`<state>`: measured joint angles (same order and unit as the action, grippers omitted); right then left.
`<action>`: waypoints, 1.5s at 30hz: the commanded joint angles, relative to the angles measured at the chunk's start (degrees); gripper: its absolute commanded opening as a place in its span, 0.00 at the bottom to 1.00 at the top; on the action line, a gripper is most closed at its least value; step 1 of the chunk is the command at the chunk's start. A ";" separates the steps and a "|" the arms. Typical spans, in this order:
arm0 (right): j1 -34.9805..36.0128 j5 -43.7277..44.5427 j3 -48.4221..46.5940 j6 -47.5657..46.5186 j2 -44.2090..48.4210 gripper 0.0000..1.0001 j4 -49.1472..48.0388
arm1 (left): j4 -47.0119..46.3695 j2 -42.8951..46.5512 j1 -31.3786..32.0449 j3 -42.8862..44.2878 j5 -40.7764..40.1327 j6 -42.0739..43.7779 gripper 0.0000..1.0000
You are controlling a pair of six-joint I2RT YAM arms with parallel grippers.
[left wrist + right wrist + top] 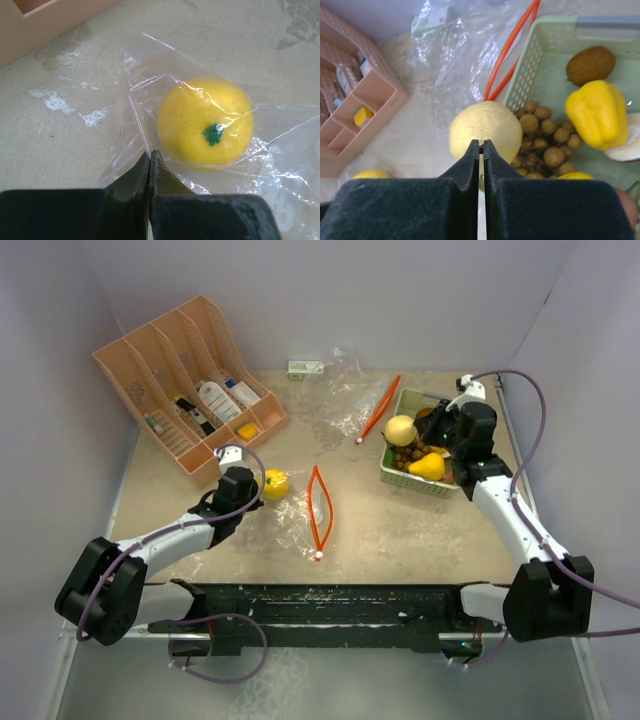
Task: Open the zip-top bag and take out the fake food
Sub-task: Place the fake fruit in the bin, then pick up the fake fruit from the zipper food storage bag.
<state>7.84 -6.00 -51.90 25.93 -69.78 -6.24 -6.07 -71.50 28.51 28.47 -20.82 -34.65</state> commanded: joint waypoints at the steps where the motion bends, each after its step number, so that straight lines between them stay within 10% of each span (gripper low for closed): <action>1: -4.56 -2.50 -5.21 -0.26 -3.47 0.00 -4.83 | -1.71 0.83 -0.38 -0.34 -0.14 1.32 0.00; 11: -7.75 -11.62 -15.13 -3.97 -21.04 0.00 -12.62 | -2.02 0.76 -0.74 -0.32 0.51 1.37 0.00; 15: -7.66 -8.57 -17.73 -7.95 -24.57 0.54 -8.02 | -1.76 1.29 -0.91 -0.50 0.34 1.28 0.00; 18: -7.39 -11.41 -10.50 -6.51 -20.52 0.69 -16.05 | -1.95 1.17 -1.08 -0.54 0.42 1.34 0.00; 22: -3.55 -13.07 -0.72 -5.30 -12.26 0.64 -21.57 | -2.69 0.06 -1.24 -0.45 0.98 1.17 0.00; 34: 23.61 -10.41 17.90 0.90 -10.38 0.03 -34.17 | -3.97 0.59 -1.97 -1.63 1.17 0.77 0.00; 45: 36.20 -8.58 12.67 5.85 -29.58 0.14 -45.49 | -5.10 1.57 -1.85 -1.95 2.63 0.98 0.00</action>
<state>42.78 -15.73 -34.02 30.00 -96.18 -43.46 -8.58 -71.48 27.00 27.14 -19.25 -34.68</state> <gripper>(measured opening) 0.101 0.004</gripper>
